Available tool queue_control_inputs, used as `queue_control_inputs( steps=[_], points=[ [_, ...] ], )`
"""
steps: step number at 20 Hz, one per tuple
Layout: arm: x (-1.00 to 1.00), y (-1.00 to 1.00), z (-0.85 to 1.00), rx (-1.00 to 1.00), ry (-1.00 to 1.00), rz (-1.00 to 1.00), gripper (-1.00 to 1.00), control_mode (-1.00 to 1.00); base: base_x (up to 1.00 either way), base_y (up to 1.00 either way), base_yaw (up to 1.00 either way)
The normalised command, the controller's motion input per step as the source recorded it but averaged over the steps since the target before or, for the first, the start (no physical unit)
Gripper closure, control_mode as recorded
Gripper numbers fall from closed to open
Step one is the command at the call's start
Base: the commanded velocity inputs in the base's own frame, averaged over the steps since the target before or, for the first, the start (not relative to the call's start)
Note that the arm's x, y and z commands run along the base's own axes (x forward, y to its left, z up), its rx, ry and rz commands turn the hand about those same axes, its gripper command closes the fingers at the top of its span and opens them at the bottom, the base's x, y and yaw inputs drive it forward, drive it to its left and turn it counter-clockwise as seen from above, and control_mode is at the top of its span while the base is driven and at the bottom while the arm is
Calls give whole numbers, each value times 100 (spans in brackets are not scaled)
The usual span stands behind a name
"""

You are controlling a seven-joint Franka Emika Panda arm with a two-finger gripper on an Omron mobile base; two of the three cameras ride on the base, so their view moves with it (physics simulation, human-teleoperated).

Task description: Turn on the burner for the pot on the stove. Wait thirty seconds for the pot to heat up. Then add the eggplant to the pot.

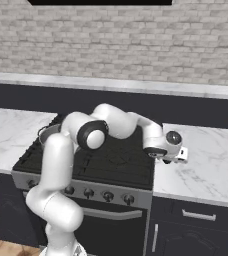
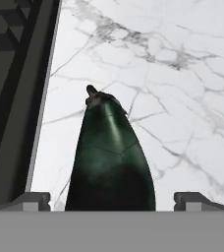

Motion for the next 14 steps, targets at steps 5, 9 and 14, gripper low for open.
queue_control_inputs(
  steps=[5, 9, 14],
  points=[
    [23, -6, -22, 0, -10, 1, 100, -100, 0, 0, 0],
    [17, 0, -29, 0, -1, 0, 100, -100, 0, 0, 0],
    [-7, 1, -34, 0, 1, 0, 100, -100, 0, 0, 0]
  ],
)
